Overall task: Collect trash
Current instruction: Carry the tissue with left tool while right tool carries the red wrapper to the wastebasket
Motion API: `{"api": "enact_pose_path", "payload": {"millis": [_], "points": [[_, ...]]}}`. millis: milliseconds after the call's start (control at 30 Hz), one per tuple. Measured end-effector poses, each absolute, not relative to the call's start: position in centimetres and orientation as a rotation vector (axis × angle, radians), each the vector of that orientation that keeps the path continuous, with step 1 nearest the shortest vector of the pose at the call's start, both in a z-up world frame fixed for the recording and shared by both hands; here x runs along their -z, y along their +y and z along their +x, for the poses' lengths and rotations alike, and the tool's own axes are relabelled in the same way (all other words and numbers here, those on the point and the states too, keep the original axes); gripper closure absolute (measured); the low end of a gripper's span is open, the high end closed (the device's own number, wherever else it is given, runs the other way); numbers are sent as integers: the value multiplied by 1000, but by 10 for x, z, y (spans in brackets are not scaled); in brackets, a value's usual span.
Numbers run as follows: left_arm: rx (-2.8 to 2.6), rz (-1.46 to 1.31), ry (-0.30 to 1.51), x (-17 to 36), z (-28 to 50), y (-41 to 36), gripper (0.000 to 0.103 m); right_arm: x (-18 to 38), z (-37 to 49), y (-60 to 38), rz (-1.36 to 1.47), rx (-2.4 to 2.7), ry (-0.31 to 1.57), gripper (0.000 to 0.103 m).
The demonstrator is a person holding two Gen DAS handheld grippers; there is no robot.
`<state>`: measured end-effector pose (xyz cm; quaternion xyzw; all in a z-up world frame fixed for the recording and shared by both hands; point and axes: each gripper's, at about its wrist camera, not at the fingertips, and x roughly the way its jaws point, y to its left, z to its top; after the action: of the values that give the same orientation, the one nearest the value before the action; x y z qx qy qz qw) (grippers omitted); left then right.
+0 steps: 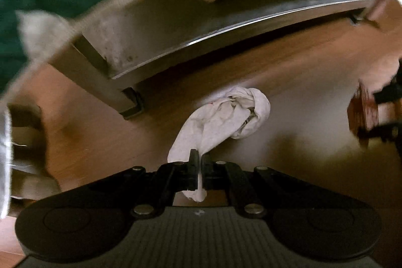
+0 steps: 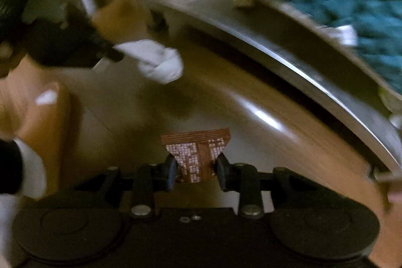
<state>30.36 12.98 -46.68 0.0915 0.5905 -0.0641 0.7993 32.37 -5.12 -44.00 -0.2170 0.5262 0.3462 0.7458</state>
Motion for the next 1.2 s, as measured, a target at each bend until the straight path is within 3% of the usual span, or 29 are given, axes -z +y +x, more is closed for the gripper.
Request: {"api": "enact_pose_path", "payload": {"millis": [533,900,1200], "points": [[183,190,938,207,238,111,101,187,286,-100,-186,-608,830,72],[137,64,726,72,196,106,101,63,253,-126,-149,-600,636,72],[89,10,570,-39,215,108,101,-26,271,-124,-137,-591,506,72]]}}
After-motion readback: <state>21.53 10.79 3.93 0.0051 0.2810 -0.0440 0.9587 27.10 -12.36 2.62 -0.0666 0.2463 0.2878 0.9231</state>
